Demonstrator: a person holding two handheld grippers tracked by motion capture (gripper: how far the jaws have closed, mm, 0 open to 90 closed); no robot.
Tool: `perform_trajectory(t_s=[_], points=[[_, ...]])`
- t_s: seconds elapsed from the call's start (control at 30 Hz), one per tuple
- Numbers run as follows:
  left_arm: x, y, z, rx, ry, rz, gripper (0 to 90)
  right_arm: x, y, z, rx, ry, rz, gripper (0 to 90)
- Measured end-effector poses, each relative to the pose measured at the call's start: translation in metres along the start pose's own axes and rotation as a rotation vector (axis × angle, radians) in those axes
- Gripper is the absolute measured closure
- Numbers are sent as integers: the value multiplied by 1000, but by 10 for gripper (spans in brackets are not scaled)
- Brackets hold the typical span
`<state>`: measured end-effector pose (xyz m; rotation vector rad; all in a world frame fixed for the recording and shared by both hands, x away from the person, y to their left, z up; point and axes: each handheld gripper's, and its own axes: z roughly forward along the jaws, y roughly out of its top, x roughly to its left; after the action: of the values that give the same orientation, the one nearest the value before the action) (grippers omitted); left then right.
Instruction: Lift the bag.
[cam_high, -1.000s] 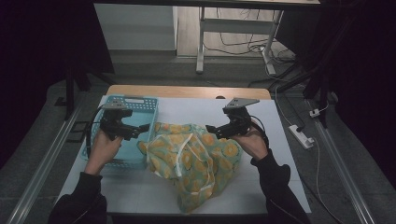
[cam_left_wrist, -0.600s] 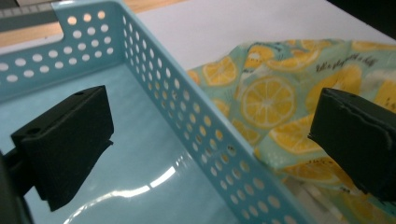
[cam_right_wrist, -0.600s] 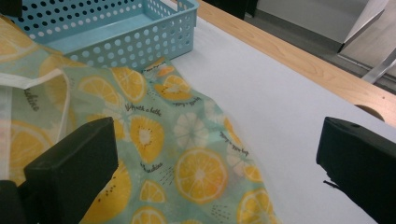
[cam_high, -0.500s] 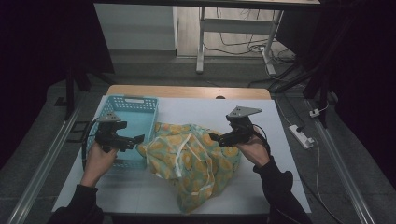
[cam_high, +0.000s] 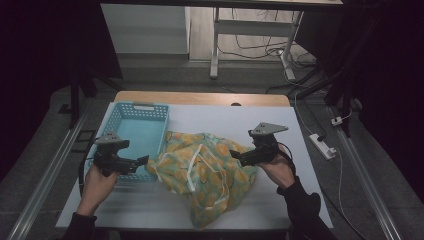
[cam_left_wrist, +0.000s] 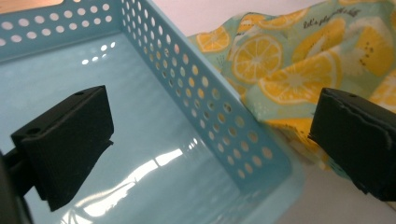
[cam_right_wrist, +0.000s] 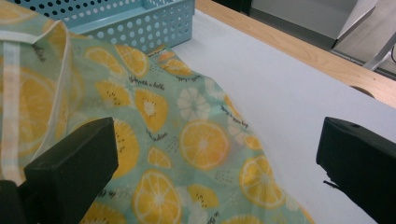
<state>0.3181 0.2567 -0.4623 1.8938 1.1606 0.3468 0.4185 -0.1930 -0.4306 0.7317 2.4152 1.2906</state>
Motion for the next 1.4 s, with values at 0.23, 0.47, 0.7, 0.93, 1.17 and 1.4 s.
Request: perform_trajectory(t_s=[0.23, 0.47, 0.7, 0.93, 1.17, 1.4], points=[[-4, -16, -12, 3, 5, -16, 0, 5, -14, -12, 11, -2, 10, 0], [-11, -36, -22, 7, 5, -33, 0, 8, -34, -24, 29, -19, 29, 0], [-19, -56, -33, -4, 8, -50, 0, 6, -56, -32, 39, -55, 54, 0], [-24, -73, -44, -19, 11, -74, 0, 5, -75, -45, 44, -83, 76, 0], [-28, -91, -51, 0, 21, -93, 0, 7, -94, -60, 53, -104, 107, 0], [-31, -106, -49, 56, 58, -99, 0, 6, -116, -70, 103, -127, 139, 0]])
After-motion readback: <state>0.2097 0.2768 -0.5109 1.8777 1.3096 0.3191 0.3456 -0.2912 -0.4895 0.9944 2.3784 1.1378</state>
